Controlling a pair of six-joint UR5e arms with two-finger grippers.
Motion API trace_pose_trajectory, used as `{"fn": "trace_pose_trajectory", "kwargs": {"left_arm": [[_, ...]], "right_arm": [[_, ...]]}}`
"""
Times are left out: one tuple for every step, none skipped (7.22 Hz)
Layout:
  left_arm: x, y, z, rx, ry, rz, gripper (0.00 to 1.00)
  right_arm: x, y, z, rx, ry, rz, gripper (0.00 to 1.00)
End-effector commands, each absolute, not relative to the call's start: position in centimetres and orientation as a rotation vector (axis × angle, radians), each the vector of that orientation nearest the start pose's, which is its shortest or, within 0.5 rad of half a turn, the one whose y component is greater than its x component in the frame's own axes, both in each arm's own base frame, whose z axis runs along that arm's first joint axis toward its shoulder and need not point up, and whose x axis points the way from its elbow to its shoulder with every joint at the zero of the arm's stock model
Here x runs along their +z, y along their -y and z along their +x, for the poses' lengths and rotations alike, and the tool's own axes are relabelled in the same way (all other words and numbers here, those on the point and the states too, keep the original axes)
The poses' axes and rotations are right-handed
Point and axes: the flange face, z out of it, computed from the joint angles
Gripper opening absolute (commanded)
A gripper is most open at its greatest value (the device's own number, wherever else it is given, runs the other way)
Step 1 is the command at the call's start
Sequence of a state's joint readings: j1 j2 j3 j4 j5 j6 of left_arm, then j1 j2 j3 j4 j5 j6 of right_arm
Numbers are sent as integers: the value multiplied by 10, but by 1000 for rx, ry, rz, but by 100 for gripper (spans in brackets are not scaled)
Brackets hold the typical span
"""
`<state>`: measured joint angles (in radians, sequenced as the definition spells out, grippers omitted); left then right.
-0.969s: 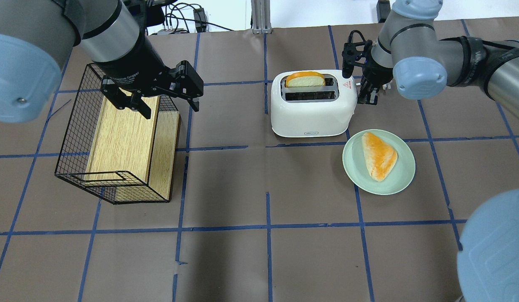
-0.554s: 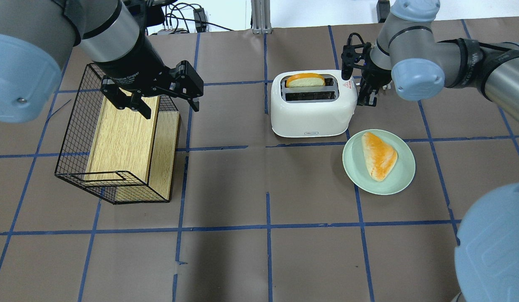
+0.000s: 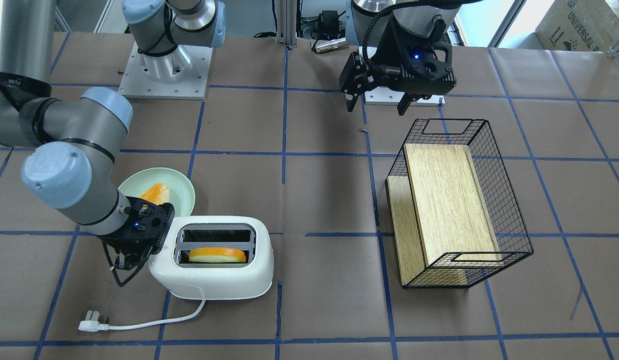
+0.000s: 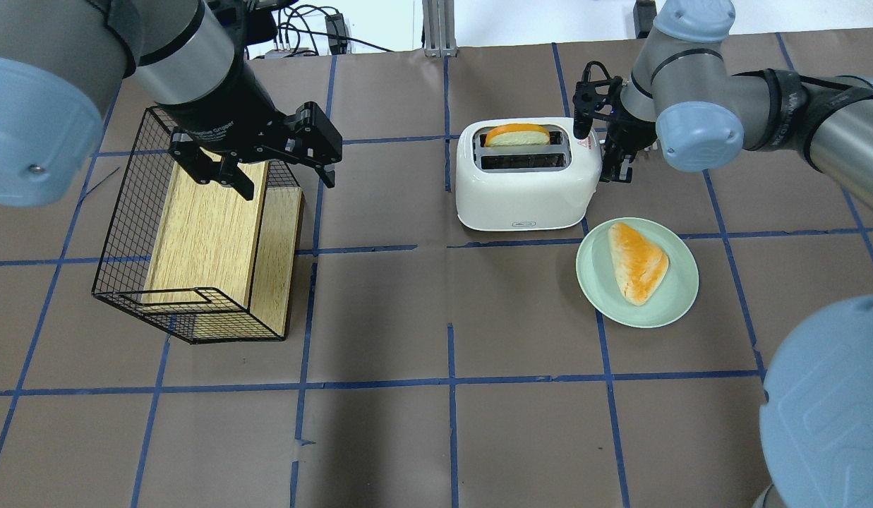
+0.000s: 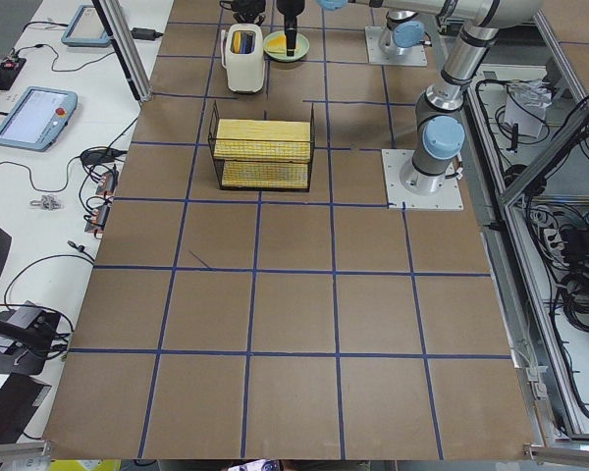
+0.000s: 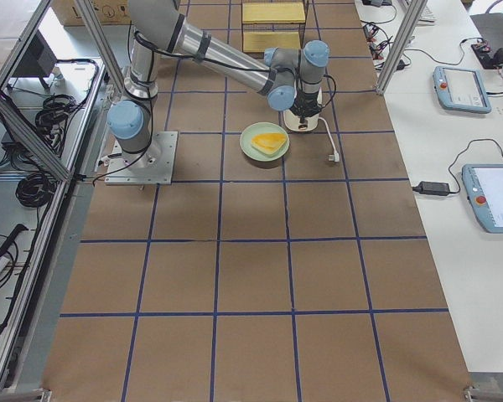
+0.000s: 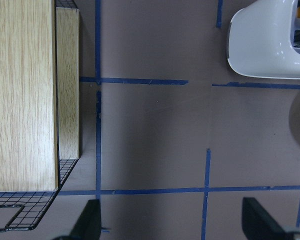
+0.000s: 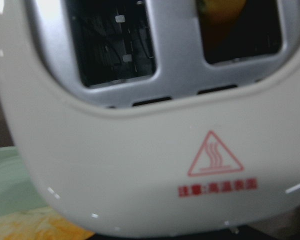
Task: Press toaster with right arm
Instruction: 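Press the toaster lever down with the right gripper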
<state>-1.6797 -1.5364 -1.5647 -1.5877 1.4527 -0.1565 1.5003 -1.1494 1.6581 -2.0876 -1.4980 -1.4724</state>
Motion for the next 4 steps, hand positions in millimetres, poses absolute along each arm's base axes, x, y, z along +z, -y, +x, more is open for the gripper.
{"fn": "trace_pose_trajectory", "kwargs": {"left_arm": [[507, 460, -196, -14, -3261, -75, 100], [506, 461, -196, -12, -3261, -75, 100], [506, 461, -196, -12, -3261, -75, 100], [506, 461, -196, -12, -3261, -75, 100]], "right_arm": [[255, 628, 96, -88, -2365, -1997, 8], [255, 628, 96, -90, -2366, -1994, 8], [255, 628, 96, -91, -2368, -1993, 8], [269, 631, 95, -117, -2399, -1988, 14]]}}
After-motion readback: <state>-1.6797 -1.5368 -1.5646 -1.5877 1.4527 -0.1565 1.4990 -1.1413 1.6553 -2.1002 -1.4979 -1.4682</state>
